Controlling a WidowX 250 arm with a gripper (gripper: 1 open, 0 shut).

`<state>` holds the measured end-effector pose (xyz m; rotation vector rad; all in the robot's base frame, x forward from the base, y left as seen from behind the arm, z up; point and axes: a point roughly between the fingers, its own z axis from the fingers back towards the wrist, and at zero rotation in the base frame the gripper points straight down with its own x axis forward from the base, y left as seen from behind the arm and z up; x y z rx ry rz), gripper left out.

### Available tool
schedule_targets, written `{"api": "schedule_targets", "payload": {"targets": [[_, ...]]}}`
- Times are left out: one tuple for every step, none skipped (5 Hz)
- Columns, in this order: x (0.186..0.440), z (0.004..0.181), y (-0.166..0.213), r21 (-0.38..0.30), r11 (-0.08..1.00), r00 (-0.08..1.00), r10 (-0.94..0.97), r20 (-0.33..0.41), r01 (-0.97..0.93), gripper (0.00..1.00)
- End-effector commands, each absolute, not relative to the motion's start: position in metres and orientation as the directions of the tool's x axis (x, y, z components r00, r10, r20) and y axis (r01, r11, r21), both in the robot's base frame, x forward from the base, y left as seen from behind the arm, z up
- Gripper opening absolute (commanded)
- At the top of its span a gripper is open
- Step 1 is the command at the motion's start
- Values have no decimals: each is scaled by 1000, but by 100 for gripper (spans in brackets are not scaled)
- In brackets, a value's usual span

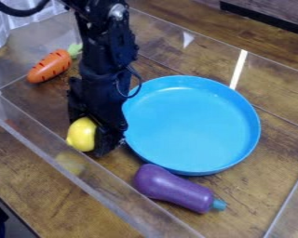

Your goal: Put the lemon on the blue tray

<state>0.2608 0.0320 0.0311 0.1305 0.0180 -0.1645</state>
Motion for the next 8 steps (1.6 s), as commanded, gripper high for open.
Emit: {"api": "schedule_targets", "payload": {"targets": [[270,58,26,153,968,977,-208,40,200,0],[279,82,21,179,954,962,-260,86,242,0],[288,98,0,202,938,948,-304,88,282,0],[302,92,-35,201,919,928,-361,88,339,0],[303,72,-36,200,934,945,-317,80,296,100],[301,57,-32,216,944,960,-270,76,248,0],[301,88,-15,249,959,982,-166,95,138,0],[304,110,7,268,963,993,-51,109,21,0]]}}
